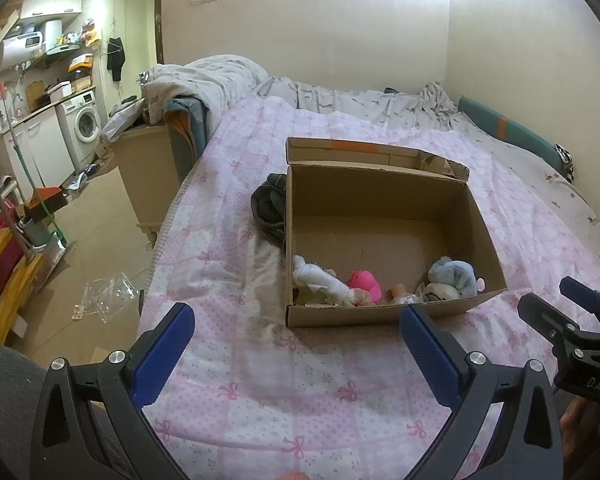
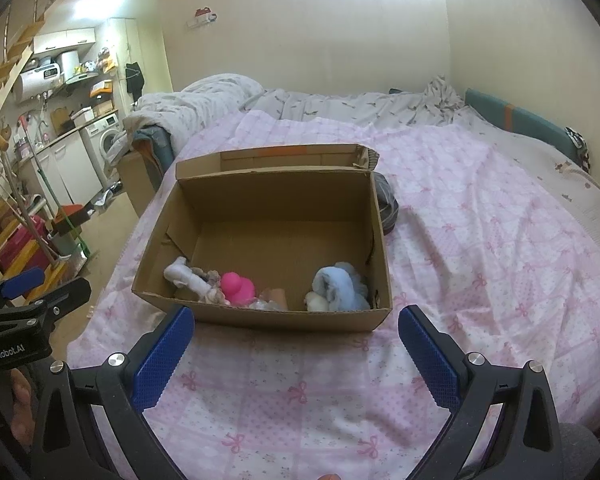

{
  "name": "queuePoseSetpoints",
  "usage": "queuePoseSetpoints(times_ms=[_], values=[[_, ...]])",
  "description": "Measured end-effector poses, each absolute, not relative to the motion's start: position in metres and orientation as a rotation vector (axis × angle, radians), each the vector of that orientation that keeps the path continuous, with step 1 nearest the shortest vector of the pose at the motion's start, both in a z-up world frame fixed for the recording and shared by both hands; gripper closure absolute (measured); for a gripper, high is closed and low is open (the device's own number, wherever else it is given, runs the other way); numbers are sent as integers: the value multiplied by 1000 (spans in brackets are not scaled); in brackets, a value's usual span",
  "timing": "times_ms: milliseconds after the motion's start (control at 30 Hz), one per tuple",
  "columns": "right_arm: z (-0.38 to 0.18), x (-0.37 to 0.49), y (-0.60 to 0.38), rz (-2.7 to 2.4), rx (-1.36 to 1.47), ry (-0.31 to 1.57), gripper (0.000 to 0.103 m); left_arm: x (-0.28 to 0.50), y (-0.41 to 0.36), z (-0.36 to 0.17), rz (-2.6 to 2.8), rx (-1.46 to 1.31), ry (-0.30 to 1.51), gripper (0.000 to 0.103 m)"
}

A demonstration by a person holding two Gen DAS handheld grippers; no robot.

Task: Organize soft objects

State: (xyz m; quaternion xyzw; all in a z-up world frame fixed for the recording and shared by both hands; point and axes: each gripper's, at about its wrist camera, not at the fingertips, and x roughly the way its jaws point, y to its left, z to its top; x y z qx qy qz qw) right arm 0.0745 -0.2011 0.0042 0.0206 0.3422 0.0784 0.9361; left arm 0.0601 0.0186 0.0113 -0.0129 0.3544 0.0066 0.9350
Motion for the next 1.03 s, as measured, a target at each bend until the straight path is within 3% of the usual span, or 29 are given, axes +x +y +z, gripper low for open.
queuePoseSetpoints(times_ms=[1033], values=[[4, 75, -202, 158, 44, 700, 0, 59, 18, 8, 9, -29, 731, 1]])
